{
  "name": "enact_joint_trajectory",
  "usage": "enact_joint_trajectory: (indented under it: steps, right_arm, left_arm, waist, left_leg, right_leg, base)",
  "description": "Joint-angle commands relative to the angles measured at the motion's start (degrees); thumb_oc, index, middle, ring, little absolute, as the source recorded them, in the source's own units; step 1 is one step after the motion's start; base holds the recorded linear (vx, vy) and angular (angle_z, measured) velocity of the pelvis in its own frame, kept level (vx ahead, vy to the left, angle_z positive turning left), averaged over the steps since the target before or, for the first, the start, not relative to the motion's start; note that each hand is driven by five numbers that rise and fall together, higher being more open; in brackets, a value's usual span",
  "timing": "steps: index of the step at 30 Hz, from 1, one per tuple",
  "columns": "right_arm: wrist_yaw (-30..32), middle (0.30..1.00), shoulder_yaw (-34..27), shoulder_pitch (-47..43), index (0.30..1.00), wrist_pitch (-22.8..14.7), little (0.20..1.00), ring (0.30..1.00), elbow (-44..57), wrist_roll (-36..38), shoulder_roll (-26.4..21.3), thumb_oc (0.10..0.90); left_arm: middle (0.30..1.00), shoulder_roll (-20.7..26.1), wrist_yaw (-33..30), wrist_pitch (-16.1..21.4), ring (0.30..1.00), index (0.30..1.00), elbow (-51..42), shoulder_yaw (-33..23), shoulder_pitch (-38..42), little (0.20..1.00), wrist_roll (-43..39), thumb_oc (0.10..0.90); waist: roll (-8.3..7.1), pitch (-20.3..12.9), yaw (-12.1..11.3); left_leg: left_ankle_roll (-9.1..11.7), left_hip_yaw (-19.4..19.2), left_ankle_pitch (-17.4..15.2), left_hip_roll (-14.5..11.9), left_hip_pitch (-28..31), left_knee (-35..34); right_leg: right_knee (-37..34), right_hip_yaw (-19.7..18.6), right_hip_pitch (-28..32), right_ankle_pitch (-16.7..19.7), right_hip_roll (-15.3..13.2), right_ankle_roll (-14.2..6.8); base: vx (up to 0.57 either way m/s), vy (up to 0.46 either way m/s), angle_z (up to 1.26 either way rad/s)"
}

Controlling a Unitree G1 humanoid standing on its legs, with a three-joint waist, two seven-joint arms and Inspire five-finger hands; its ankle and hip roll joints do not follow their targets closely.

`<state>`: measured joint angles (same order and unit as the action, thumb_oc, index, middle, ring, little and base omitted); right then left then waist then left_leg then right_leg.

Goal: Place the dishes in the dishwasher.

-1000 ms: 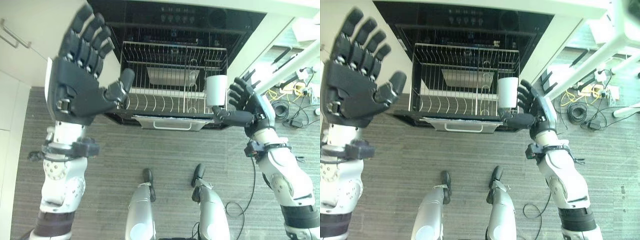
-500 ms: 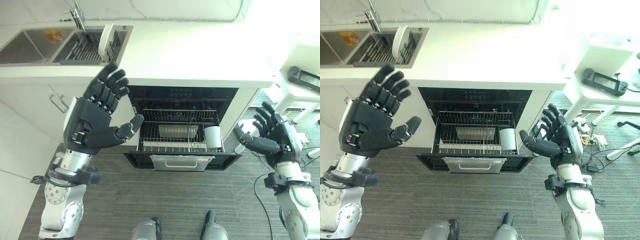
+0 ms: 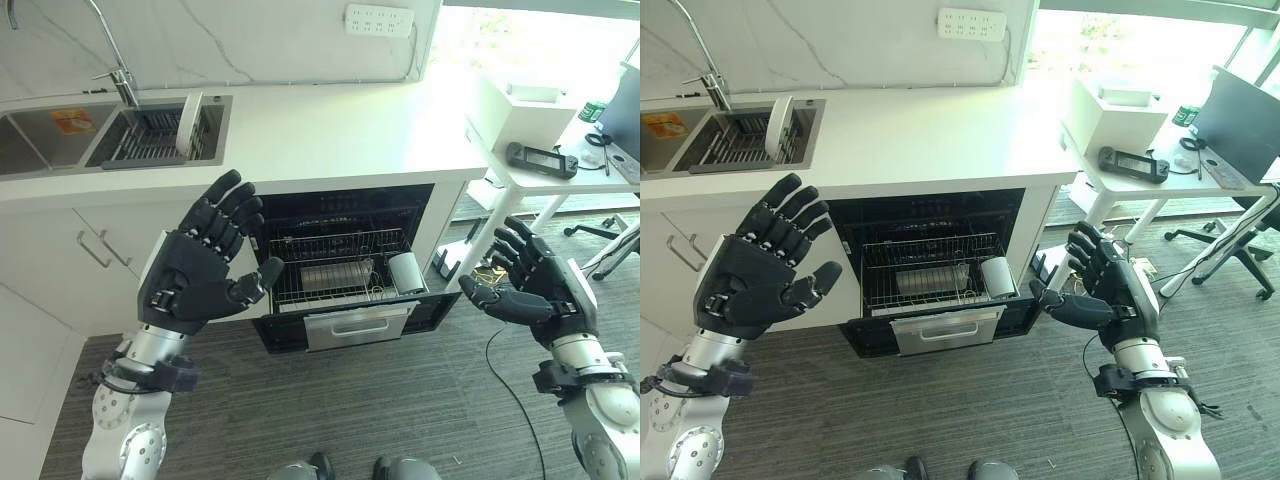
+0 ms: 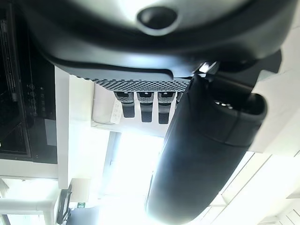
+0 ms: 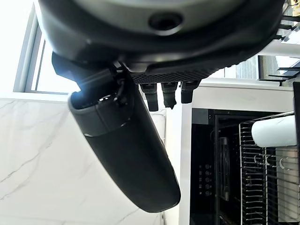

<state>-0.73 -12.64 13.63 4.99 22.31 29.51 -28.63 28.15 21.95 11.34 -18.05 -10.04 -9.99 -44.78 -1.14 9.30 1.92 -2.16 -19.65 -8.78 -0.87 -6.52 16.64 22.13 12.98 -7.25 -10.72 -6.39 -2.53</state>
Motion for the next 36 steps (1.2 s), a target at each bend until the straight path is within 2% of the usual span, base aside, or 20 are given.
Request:
enact_joint_trajectory:
  steps: [1,2,3,4,7,10,12,14,15,18,19,20,21,22,23,25,29,33,35,36]
  right_arm:
    - [-0.06,0.9,-6.26,-5.94,0.9,-7.2,0.9,0.9,3.44,2.29,-3.08,0.8]
    - [0.02,0.9,-6.58,-5.87,0.9,-7.17,0.9,0.9,3.4,2.47,-3.41,0.8]
    - [0.33,0.9,-7.31,-5.84,0.9,-6.95,0.9,0.9,3.36,2.78,-4.4,0.8]
    - [0.37,0.9,-7.77,-5.82,0.9,-6.79,0.9,0.9,3.45,3.09,-5.04,0.8]
    - [0.23,0.9,-8.56,-6.35,0.9,-6.54,0.9,0.9,3.4,3.44,-6.4,0.8]
    - [0.43,0.9,-8.54,-7.79,0.9,-5.37,0.9,0.9,3.14,4.21,-7.59,0.8]
    - [-0.61,0.9,-8.56,-7.94,0.9,-5.1,0.9,0.9,2.67,4.64,-7.82,0.8]
    - [-0.83,0.9,-8.14,-8.2,0.9,-4.77,0.9,0.9,2.97,3.78,-7.78,0.8]
    - [-0.32,0.9,-7.74,-8.67,0.9,-4.55,0.9,0.9,3.3,3.3,-7.97,0.8]
    - [0.82,0.9,-7.39,-11.15,0.9,-3.01,0.9,0.9,3.65,4.42,-10.11,0.8]
    - [0.7,0.9,-7.41,-11.88,0.9,-2.43,0.9,0.9,3.79,5.19,-11.05,0.8]
    - [0.77,0.9,-7.3,-12.08,0.9,-1.91,0.9,0.9,4.41,5.04,-10.98,0.8]
    - [0.79,0.9,-7.28,-11.83,0.9,-2.04,0.9,0.9,4.6,4.94,-10.68,0.8]
    - [1.37,0.9,-7.41,-10.76,0.9,-2.67,0.9,0.9,5.26,4.97,-9.14,0.8]
    - [1.46,0.9,-7.74,-10.07,0.9,-2.94,0.9,0.9,5.69,5.52,-8.24,0.8]
    - [1.43,0.9,-8.12,-8.98,0.9,-3.39,0.9,0.9,6.41,5.65,-6.6,0.8]
    - [0.73,0.9,-7.59,-7.66,0.9,-4.31,0.9,0.9,6.68,3.97,-3.07,0.8]
    - [0.46,0.9,-6.04,-8.84,0.9,-4.54,0.9,0.9,5.79,2.87,-0.86,0.8]
    - [-0.37,0.9,-4.49,-10.34,0.9,-3.94,0.9,0.9,4.84,2.28,0.15,0.8]
    - [-0.09,0.9,-3.19,-11.22,0.9,-3.33,0.9,0.9,4.41,1.8,0.11,0.8]
  left_arm:
    - [0.9,0.55,2.89,4.23,0.9,0.9,-5.31,-1.27,5.13,0.9,-4.16,0.8]
    - [0.9,0.49,2.91,4.05,0.9,0.9,-5.33,-1.18,5.3,0.9,-4.55,0.8]
    - [0.9,0.07,2.9,4.01,0.9,0.9,-5.36,-0.78,5.81,0.9,-4.68,0.8]
    - [0.9,-0.24,2.76,3.96,0.9,0.9,-5.65,-0.61,5.97,0.9,-4.47,0.8]
    - [0.9,-1.38,3.16,3.42,0.9,0.9,-6.51,-0.66,6.17,0.9,-4.46,0.8]
    - [0.9,-1.51,3.28,3.11,0.9,0.9,-6.78,-1.37,5.69,0.9,-4.84,0.8]
    - [0.9,-1.59,3.56,3.78,0.9,0.9,-6.8,-2.58,3.99,0.9,-5.8,0.8]
    - [0.9,-2.3,3.25,4.2,0.9,0.9,-6.8,-2.61,3.6,0.9,-5.7,0.8]
    - [0.9,-2.62,3.01,4.54,0.9,0.9,-6.69,-2.32,3.6,0.9,-5.63,0.8]
    - [0.9,-3.69,3.05,5.87,0.9,0.9,-6.02,-1.94,3.46,0.9,-5.13,0.8]
    - [0.9,-4.12,3.51,6.56,0.9,0.9,-5.81,-2.5,2.9,0.9,-5.21,0.8]
    - [0.9,-3.49,3.16,6.17,0.9,0.9,-6.0,-3.66,3.09,0.9,-5.33,0.8]
    - [0.9,-2.93,2.96,5.88,0.9,0.9,-6.06,-4.1,3.28,0.9,-5.57,0.8]
    - [0.9,-1.02,2.74,3.69,0.9,0.9,-5.88,-4.9,4.95,0.9,-6.86,0.8]
    - [0.9,-0.4,2.97,2.66,0.9,0.9,-5.59,-4.95,5.89,0.9,-7.06,0.8]
    - [0.9,0.43,3.28,1.87,0.9,0.9,-5.72,-4.61,6.58,0.9,-6.72,0.8]
    - [0.9,1.35,4.78,0.99,0.9,0.9,-5.75,-3.88,7.82,0.9,-4.99,0.8]
    - [0.9,3.47,5.0,-0.01,0.9,0.9,-5.57,-3.82,9.31,0.9,-6.12,0.8]
    - [0.9,3.47,4.48,-0.45,0.9,0.9,-6.43,-4.16,9.04,0.9,-5.45,0.8]
    - [0.9,3.5,3.77,-0.44,0.9,0.9,-7.17,-3.67,8.9,0.9,-4.73,0.8]
  waist:
    - [0.24,-1.54,0.71]
    - [0.04,-1.26,0.84]
    - [-0.6,-0.39,0.78]
    - [-1.39,0.13,0.64]
    - [-2.58,1.39,0.68]
    - [-2.88,1.3,0.84]
    - [-1.02,0.23,1.27]
    - [-0.3,-0.83,1.35]
    - [0.08,-0.9,0.97]
    - [1.13,-0.71,0.46]
    - [1.92,-0.9,0.73]
    - [2.03,-1.53,1.14]
    - [2.17,-1.7,1.15]
    - [1.84,-2.35,0.85]
    - [1.56,-2.55,0.58]
    - [0.86,-2.61,-0.08]
    - [-0.35,-2.42,-0.58]
    - [0.0,-2.69,-1.66]
    - [0.44,-2.63,-2.53]
    - [0.18,-2.7,-2.64]
  left_leg:
    - [2.66,4.14,-3.69,0.59,7.04,0.55]
    - [3.09,3.44,-3.27,0.54,7.41,0.55]
    - [5.32,3.21,2.9,1.35,8.86,0.55]
    - [6.43,3.22,6.17,2.1,9.57,0.55]
    - [7.83,3.6,7.74,-0.27,6.49,7.28]
    - [6.9,2.59,6.03,-4.43,9.41,0.55]
    - [7.89,6.02,3.05,-11.14,5.41,0.55]
    - [10.35,8.84,6.12,-14.98,1.81,0.55]
    - [12.04,11.73,10.19,-17.5,-1.08,0.55]
    - [13.3,17.03,14.28,-20.83,-5.13,0.55]
    - [13.12,16.66,12.5,-20.83,-4.41,0.55]
    - [12.48,13.59,6.13,-19.05,-1.72,0.55]
    - [12.42,13.08,4.95,-18.35,-1.14,0.55]
    - [11.59,12.39,2.22,-15.78,-0.21,0.55]
    - [10.89,13.07,0.96,-14.2,-0.04,0.55]
    - [9.05,14.52,-0.77,-11.04,0.05,0.55]
    - [6.23,14.97,-2.5,-6.87,0.15,0.55]
    - [3.98,13.89,-3.29,-4.26,0.03,0.55]
    - [3.28,12.18,-3.61,-4.09,0.64,0.55]
    - [2.71,11.14,-4.17,-3.47,0.88,0.55]
  right_leg:
    - [-4.94,2.75,4.33,1.41,2.5,-1.79]
    - [-4.94,2.92,4.55,1.5,2.17,-1.58]
    - [-4.94,2.37,5.11,1.51,1.46,-0.98]
    - [-4.94,2.0,5.4,1.53,0.58,-0.71]
    - [-4.94,1.23,5.81,2.07,-0.91,-0.38]
    - [-4.94,-0.49,6.46,1.95,-0.92,-0.95]
    - [-4.94,-2.28,5.87,1.6,0.7,-1.39]
    - [-4.94,-3.08,5.44,0.86,0.79,-1.29]
    - [-4.94,-3.8,5.69,0.28,0.62,-1.07]
    - [-4.94,-4.97,5.85,-0.53,-0.79,-0.96]
    - [-4.94,-5.17,5.64,-0.4,-2.46,-1.88]
    - [-4.94,-4.89,4.84,0.91,-5.76,-4.43]
    - [-4.94,-4.67,4.59,1.36,-6.73,-5.37]
    - [-4.94,-3.89,4.44,2.35,-9.27,-7.98]
    - [-4.94,-3.59,4.44,2.93,-10.19,-8.56]
    - [-4.94,-3.34,4.34,5.45,-11.71,-8.69]
    - [-4.94,-3.51,2.63,14.63,-14.84,-9.78]
    - [-4.94,-1.32,1.95,19.99,-16.35,-10.57]
    - [-4.94,1.42,2.76,19.84,-16.2,-10.14]
    - [-4.94,1.9,1.81,16.02,-12.12,-9.29]
  base:
    - [0.19,-0.103,0.08]
    - [0.18,-0.111,0.08]
    - [0.12,-0.096,0.1]
    - [0.11,-0.095,0.15]
    - [0.04,-0.024,0.13]
    - [0.11,0.137,0.03]
    - [0.1,0.386,-0.11]
    - [0.11,0.389,-0.04]
    - [0.13,0.385,-0.3]
    - [0.16,0.525,-0.54]
    - [0.18,0.857,-0.77]
    - [0.13,0.755,-0.86]
    - [0.08,0.746,-0.37]
    - [0.07,0.559,-0.55]
    - [0.09,0.593,-0.14]
    - [0.05,0.381,0.02]
    - [0.0,0.342,0.07]
    - [0.02,0.32,0.17]
    - [0.04,0.312,-0.37]
    - [0.05,0.213,-0.54]
